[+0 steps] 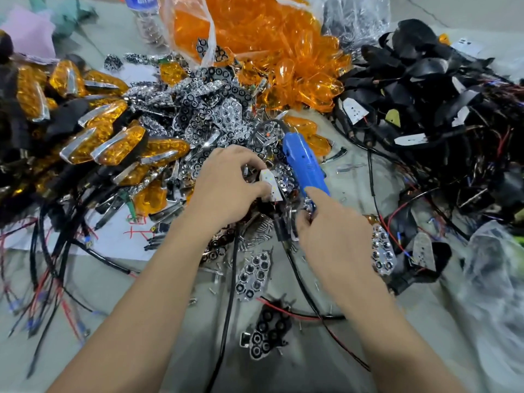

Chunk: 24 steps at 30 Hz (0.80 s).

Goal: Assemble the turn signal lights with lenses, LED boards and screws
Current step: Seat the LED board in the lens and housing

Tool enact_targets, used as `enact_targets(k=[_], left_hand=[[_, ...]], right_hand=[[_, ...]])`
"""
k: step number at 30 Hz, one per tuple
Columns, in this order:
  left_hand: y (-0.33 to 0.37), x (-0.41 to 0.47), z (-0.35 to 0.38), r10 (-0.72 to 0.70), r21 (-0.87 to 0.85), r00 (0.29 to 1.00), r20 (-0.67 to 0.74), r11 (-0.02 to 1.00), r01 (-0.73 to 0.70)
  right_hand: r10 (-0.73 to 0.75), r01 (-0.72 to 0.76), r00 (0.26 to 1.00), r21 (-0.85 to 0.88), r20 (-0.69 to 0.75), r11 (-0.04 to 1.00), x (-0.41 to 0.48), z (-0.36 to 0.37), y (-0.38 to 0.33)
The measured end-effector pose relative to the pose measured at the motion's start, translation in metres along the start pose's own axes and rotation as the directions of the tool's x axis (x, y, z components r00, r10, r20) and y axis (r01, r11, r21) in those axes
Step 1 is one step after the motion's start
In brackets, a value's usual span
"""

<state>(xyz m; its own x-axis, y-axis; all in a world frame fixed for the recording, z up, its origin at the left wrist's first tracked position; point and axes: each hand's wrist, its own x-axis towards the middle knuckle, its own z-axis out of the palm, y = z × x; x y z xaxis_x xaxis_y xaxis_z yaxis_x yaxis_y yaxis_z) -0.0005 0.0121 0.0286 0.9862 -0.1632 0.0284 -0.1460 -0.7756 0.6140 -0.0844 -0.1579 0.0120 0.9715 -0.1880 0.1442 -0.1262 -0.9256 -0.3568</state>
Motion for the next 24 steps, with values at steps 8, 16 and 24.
enact_targets(k=[8, 16, 24], left_hand=[[-0.013, -0.015, -0.01, -0.101, -0.547, 0.993, 0.062, 0.828, 0.118], [-0.013, -0.021, -0.008, -0.156, -0.725, 0.978, 0.135, 0.658, 0.205], [-0.012, -0.025, -0.002, -0.146, -0.627, 0.982, 0.121, 0.756, 0.19]], right_hand=[[-0.077, 0.08, 0.994, -0.03, 0.083, 0.996, -0.019, 0.008, -0.018], [-0.074, 0.032, 0.974, 0.193, 0.214, 0.981, -0.022, -0.002, -0.015], [0.016, -0.149, 0.98, 0.683, 0.198, 0.715, 0.003, -0.033, -0.001]])
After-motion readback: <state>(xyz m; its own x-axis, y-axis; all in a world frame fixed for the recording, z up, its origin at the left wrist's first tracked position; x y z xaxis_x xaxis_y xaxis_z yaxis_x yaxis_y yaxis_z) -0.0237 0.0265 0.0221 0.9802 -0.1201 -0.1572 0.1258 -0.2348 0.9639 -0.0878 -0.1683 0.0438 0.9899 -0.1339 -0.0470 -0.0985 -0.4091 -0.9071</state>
